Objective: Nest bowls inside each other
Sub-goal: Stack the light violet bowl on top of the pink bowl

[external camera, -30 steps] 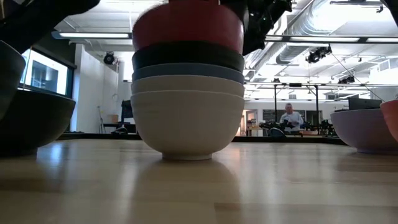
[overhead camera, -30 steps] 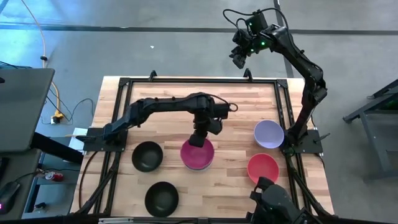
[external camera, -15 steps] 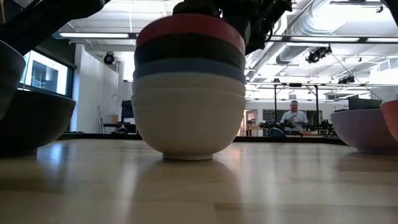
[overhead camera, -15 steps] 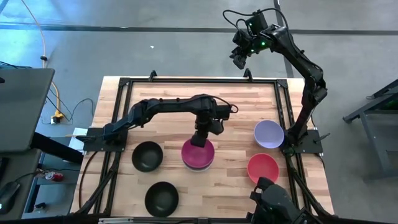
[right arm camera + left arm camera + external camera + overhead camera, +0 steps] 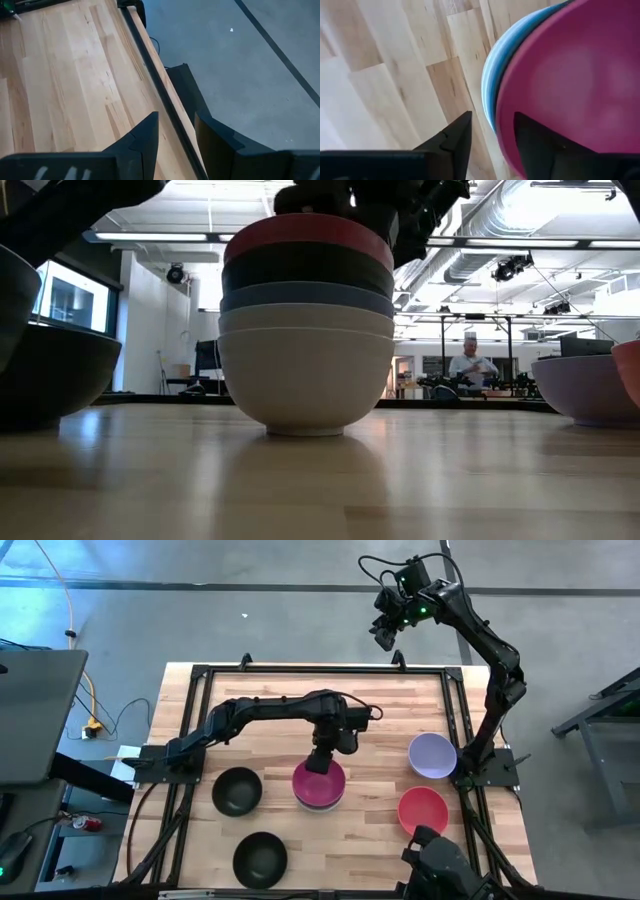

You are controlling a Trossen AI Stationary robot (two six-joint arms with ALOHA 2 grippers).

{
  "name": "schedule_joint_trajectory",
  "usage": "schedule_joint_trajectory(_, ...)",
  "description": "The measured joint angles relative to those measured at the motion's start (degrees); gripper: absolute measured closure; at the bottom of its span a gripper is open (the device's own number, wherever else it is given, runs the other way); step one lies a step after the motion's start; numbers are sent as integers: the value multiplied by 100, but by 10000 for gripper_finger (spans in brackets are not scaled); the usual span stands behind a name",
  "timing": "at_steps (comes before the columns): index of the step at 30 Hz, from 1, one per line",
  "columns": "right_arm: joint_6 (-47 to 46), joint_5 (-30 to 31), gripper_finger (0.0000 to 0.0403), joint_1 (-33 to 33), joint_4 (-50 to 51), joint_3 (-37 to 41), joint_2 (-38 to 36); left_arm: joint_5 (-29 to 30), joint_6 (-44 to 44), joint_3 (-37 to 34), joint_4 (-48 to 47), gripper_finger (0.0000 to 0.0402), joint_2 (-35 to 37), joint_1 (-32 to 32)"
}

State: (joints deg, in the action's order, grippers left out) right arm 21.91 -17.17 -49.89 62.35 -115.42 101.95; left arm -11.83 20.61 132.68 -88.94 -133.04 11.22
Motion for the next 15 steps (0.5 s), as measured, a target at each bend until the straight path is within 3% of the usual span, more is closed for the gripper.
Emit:
schedule_joint_trajectory(8, -1, 0, 284, 0, -2, 0, 0, 205, 93, 195, -76, 233, 712, 30)
schedule_joint_trajectory(15, -276, 14, 284, -34, 594, 0, 0, 1326, -270, 200, -106, 224, 2128, 183)
